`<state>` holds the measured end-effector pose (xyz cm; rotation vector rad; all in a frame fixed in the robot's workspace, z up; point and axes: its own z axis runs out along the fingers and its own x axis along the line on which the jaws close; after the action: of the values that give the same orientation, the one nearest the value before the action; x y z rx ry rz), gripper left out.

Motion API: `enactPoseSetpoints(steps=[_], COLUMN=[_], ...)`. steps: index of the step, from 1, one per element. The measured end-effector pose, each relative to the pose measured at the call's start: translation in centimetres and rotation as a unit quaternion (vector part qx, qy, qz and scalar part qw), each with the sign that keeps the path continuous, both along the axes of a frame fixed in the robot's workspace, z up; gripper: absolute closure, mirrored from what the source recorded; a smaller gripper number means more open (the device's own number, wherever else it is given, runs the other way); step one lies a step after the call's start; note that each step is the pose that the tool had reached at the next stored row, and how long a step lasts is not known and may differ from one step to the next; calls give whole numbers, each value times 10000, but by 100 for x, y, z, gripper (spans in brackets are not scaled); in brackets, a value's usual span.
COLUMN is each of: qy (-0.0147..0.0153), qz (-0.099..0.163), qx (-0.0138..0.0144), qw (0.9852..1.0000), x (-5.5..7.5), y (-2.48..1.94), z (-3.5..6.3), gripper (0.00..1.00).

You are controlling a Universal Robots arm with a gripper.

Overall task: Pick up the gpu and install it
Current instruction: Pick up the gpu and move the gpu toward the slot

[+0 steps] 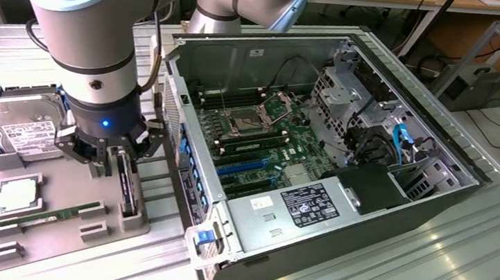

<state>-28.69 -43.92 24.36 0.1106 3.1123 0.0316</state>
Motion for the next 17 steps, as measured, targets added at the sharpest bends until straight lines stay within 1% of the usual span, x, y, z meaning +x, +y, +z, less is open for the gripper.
enactPoseSetpoints(steps=[10, 11, 13, 17], qy=[0, 0, 1, 0], qz=[0, 0, 0, 0], qx=[0, 0, 0, 0], qw=[10000, 10000, 10000, 10000], x=[1, 1, 1, 1], y=[-5, -5, -5, -5], z=[-2, -2, -1, -2], gripper=[58, 59, 72, 73])
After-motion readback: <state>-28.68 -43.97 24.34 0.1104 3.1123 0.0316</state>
